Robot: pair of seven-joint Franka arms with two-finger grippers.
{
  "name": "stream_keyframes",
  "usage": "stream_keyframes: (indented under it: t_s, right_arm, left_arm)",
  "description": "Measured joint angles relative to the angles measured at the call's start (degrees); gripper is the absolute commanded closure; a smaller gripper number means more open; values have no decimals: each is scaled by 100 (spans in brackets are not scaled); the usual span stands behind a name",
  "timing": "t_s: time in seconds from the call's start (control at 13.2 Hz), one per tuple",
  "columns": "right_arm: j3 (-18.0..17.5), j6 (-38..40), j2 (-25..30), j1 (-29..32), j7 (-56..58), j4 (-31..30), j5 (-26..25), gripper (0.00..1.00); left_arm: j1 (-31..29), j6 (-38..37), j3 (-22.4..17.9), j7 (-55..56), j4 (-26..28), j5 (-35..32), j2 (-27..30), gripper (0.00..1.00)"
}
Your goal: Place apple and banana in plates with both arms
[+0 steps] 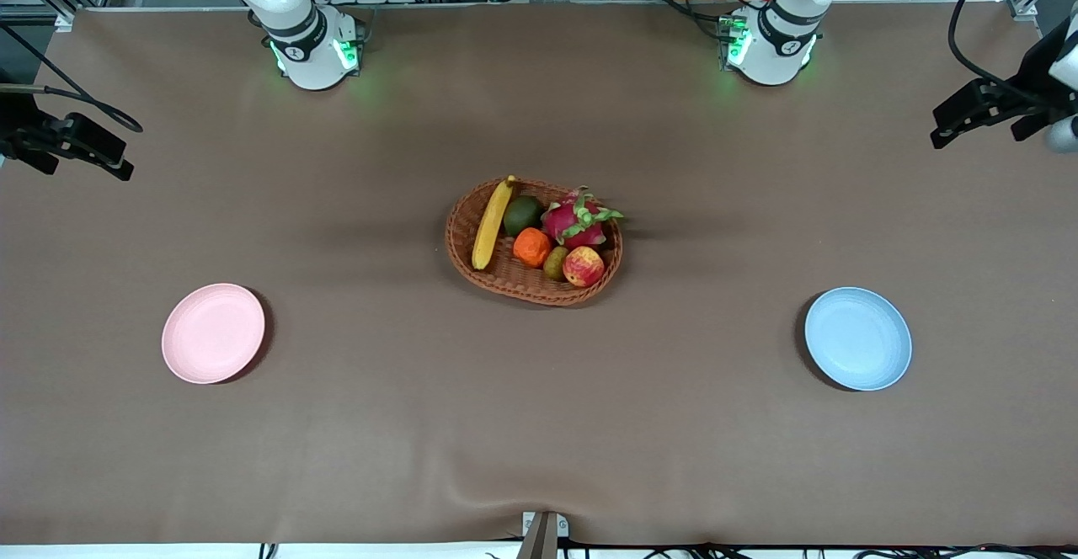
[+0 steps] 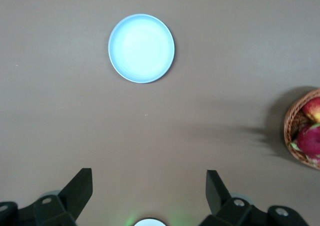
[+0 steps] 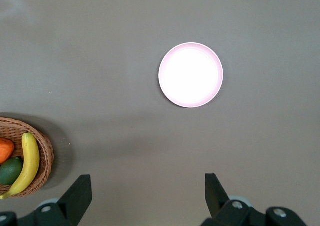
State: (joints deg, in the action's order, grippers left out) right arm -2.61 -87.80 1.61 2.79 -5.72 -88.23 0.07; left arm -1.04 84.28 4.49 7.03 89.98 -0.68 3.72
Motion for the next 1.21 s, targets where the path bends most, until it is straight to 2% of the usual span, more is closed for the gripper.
stream_keyframes:
  t_s: [0.3, 0.53, 0.91, 1.21]
  right_arm:
    - [1, 0, -5, 1, 0, 7, 0, 0]
    - [1, 0, -7, 1, 0, 10, 0, 0]
    - [2, 0, -11, 2, 0, 15, 0, 0]
    - [2, 0, -14, 2, 0, 17, 0, 0]
  left_arm:
    - [36, 45, 29, -24, 28, 716, -587, 0]
    - [117, 715, 74, 45, 303, 1277, -1049, 0]
    - [1028, 1937, 347, 1881, 679, 1356, -1629, 0]
    - [1532, 2734, 362, 2657, 766, 1361, -2251, 0]
